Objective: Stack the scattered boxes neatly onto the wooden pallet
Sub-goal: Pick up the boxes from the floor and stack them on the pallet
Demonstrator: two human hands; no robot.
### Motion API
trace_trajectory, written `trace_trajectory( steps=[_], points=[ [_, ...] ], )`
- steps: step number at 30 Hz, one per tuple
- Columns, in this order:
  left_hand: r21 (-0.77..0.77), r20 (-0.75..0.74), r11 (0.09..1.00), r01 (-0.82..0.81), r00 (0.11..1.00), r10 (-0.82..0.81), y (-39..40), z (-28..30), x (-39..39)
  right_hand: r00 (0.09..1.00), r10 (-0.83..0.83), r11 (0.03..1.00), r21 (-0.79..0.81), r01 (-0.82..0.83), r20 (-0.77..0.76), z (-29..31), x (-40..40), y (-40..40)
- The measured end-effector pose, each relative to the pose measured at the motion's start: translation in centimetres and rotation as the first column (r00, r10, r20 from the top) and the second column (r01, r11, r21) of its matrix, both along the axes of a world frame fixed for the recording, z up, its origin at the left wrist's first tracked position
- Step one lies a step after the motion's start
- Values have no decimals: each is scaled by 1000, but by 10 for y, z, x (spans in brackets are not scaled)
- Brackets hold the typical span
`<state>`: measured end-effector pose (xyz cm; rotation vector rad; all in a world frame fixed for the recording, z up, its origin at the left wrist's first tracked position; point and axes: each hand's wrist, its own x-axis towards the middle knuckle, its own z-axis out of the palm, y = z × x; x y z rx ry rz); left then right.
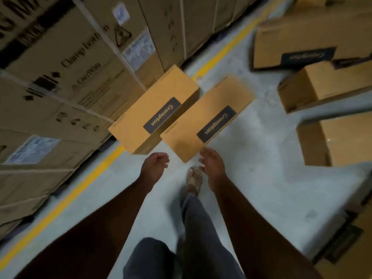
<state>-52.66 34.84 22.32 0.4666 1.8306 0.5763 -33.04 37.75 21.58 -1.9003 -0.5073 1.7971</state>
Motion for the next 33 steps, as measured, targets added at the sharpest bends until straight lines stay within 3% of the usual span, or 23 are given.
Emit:
trace_trajectory(
  steps=[2,7,10,14,17,19,21,22,23,25,28,31,33],
  points=[
    [-28,17,999,33,999,-32,36,-40,-12,990,69,997,-13,-72,-119,-47,-25,34],
    [-111,-147,972,207,964,-222,90,-145,-42,851,521,851,34,-524,59,-168,-89,77],
    [-119,-203,917,382,894,-399,105,-186,-54,668,725,683,-58,-728,165,-220,-105,62],
    [-55,-281,848,527,807,-520,115,-218,-58,645,725,682,-123,-721,240,-251,-114,32],
    [-62,-290,807,588,763,-578,117,-237,-55,717,586,793,-84,-604,378,-252,-108,5],
    [-110,-226,824,556,793,-565,119,-248,-53,720,465,863,-82,-499,515,-250,-98,-19],
    [-128,-156,832,539,818,-554,120,-260,-49,767,255,965,-111,-236,589,-247,-84,-36],
    [-160,-157,793,588,778,-608,121,-265,-46,809,113,990,-134,-42,577,-246,-76,-39],
    [-203,-155,735,647,720,-677,122,-270,-42,841,-26,976,-170,140,541,-245,-67,-39],
    [-283,-97,629,724,631,-770,123,-282,-31,861,-208,916,-217,338,463,-244,-50,-38],
    [-328,-19,581,745,610,-792,123,-301,-11,861,-351,893,-145,426,369,-243,-30,-43],
    [-282,114,635,719,682,-722,122,-317,10,897,-343,903,-165,397,279,-247,-12,-62],
    [-294,116,640,710,691,-713,126,-326,14,909,-357,902,-171,395,216,-250,0,-73]
  ],
)
